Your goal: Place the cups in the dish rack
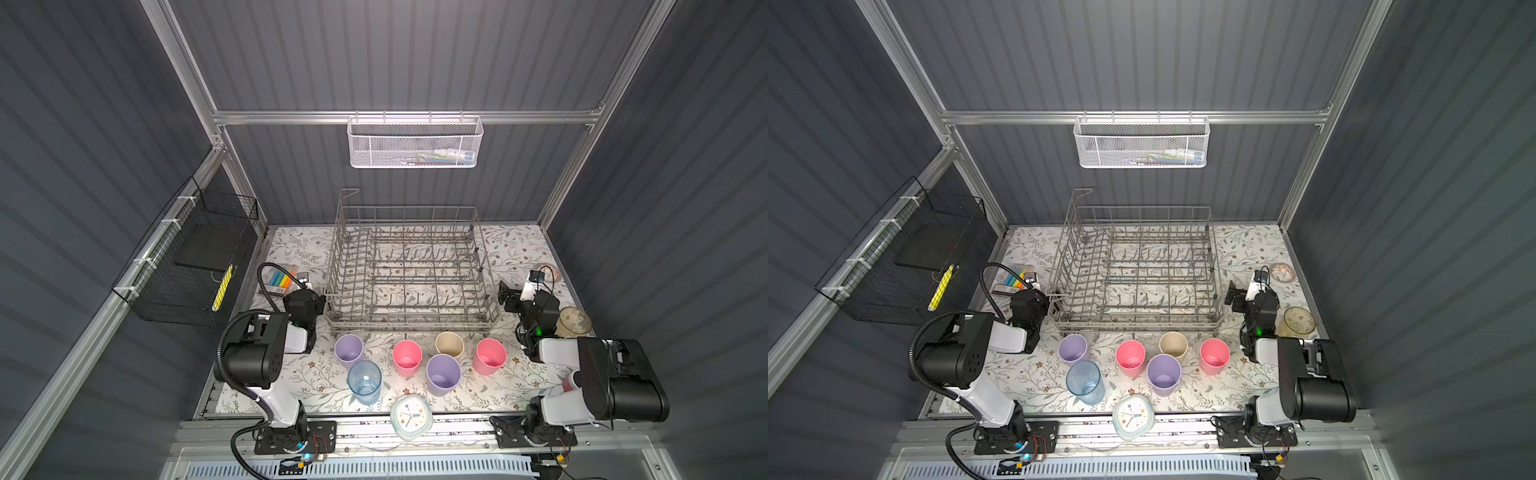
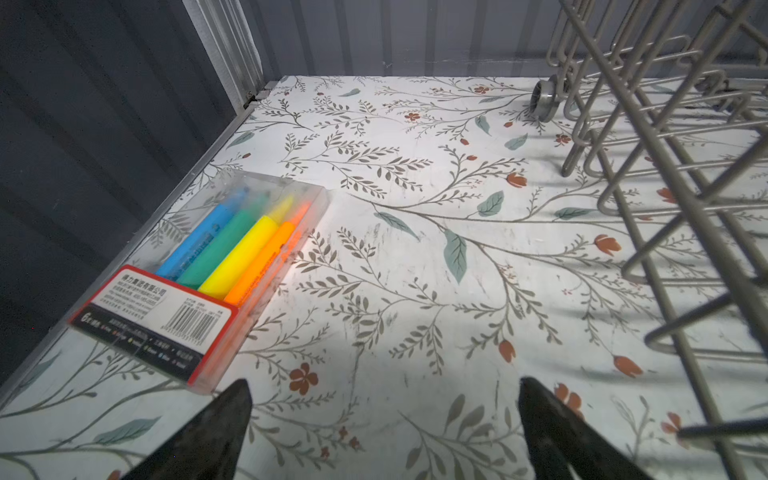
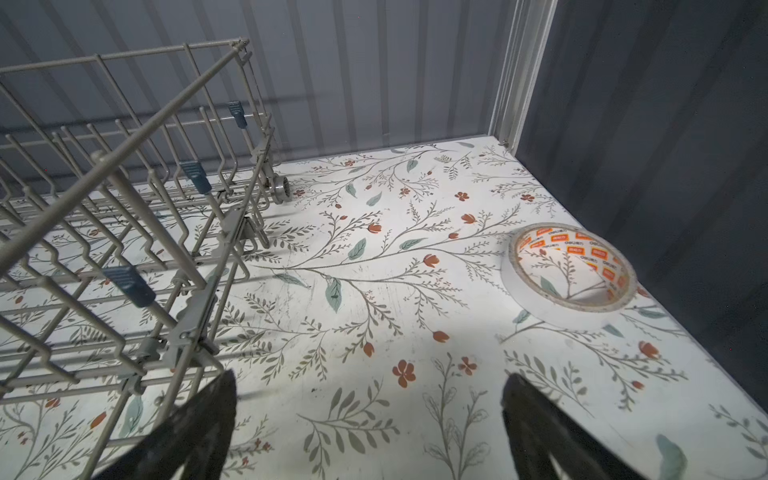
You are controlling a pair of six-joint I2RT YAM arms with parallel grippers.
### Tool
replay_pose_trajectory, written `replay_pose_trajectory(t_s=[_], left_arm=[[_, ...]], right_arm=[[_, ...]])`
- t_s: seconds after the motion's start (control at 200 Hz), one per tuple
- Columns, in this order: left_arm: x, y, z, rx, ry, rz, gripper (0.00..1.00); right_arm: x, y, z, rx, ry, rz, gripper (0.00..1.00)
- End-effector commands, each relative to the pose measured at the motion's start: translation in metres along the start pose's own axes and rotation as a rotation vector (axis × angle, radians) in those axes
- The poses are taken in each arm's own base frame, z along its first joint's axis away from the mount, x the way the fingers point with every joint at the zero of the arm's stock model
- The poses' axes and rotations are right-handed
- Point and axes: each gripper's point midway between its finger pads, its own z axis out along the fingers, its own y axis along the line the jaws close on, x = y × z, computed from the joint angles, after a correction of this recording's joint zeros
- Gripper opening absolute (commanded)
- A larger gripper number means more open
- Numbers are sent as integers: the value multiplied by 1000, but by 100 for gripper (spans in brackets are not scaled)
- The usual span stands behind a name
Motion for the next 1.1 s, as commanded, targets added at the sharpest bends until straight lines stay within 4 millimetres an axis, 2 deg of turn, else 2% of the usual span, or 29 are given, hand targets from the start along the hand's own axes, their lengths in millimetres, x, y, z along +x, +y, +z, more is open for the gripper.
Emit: replay_pose_trajectory(t_s=[0.0,0.956,1.096], left_arm=[[-3,-4,3,18,-2,17,100],[-3,-4,3,20,-2,18,100],[-14,-1,1,5,-2,18,100]], right_arm=[[-5,4,3,-15,-10,-10,99],[-4,4,3,-16,-6,-12,99],[-18,1,0,6,-9,-3,99]])
